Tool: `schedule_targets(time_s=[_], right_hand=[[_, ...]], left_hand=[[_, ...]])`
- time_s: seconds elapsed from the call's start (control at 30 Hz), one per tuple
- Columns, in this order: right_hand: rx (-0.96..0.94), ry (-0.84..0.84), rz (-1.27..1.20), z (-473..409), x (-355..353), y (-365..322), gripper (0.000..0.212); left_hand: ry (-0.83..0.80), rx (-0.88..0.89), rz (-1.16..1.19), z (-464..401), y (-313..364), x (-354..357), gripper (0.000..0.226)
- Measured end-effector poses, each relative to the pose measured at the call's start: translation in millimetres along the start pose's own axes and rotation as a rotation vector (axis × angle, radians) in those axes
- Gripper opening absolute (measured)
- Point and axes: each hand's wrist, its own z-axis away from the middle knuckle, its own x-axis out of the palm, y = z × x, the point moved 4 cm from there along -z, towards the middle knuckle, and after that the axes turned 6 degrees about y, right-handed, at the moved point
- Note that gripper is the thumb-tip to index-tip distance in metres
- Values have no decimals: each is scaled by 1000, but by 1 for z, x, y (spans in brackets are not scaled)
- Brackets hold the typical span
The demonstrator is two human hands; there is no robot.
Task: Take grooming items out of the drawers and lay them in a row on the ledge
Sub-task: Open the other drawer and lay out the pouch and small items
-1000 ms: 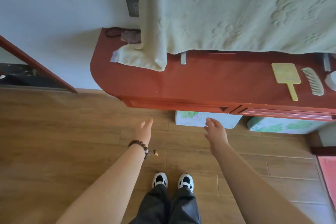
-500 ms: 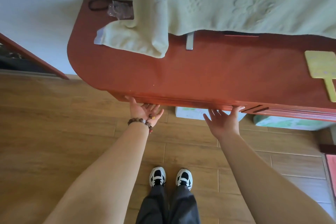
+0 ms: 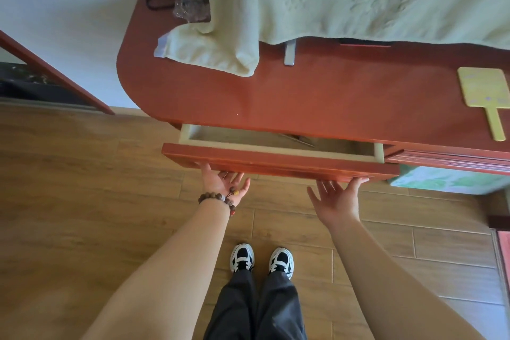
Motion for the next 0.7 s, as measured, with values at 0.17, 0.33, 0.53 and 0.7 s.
schedule_targets(time_s=[0.17,0.33,0.53,0.7], right_hand=[[30,0,-9,21,-31,16,95],[60,1,-74,39,-52,28,91],[101,-11,-96,54,-70,33,95],[113,-3,-94,61,-77,36,95]], left_hand=[[42,-11,27,15,-16,-33,78],[76,-27,44,25,-27,-59,77],[71,-31,57,33,-35,-77,79],[70,-31,58,37,-40,-85,83]])
